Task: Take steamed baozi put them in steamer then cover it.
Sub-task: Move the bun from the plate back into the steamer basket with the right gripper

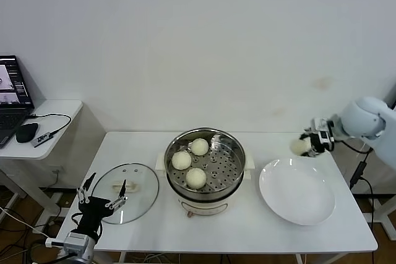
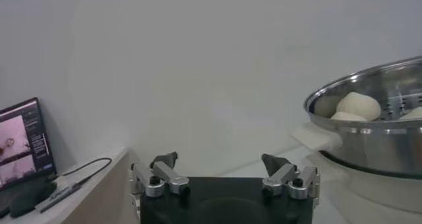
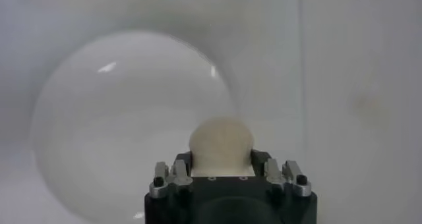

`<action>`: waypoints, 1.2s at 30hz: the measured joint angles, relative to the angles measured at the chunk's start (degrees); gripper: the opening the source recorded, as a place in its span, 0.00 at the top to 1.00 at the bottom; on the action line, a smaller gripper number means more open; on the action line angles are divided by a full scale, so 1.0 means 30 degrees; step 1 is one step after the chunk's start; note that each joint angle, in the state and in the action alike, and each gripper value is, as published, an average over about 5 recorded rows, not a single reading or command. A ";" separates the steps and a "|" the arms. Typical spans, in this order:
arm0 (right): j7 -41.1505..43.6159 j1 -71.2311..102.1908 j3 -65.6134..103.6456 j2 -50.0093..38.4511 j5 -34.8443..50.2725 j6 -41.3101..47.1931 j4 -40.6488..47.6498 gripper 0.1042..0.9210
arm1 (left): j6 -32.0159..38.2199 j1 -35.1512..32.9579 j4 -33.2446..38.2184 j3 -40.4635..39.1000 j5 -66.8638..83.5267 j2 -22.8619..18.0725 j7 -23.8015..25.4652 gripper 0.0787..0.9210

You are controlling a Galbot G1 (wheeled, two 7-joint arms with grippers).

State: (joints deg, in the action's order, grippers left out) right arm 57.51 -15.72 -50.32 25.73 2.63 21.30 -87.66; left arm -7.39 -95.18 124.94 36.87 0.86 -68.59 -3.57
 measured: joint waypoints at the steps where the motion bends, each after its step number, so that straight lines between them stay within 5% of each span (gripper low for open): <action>1: -0.0074 -0.0684 -0.0514 0.0108 0.0366 0.0201 -0.0275 0.43 | 0.0000 0.0008 0.0002 -0.0003 0.0000 0.0000 0.0000 0.12; 18: -0.2805 -0.5893 -0.5583 0.4757 0.6245 0.4143 -0.2536 0.42 | -0.0003 -0.0041 -0.0029 0.0391 0.0047 -0.0228 -0.0003 0.12; 36: -0.5950 -0.3108 -0.6337 0.8881 0.7426 0.6274 -0.0806 0.42 | 0.0058 -0.0163 -0.0208 0.0702 0.0092 -0.0375 -0.0001 0.12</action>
State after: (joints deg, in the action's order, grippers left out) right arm 39.66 -25.04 -69.33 52.37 24.90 40.12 -90.08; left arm -7.22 -95.67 124.31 38.97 1.14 -69.72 -3.58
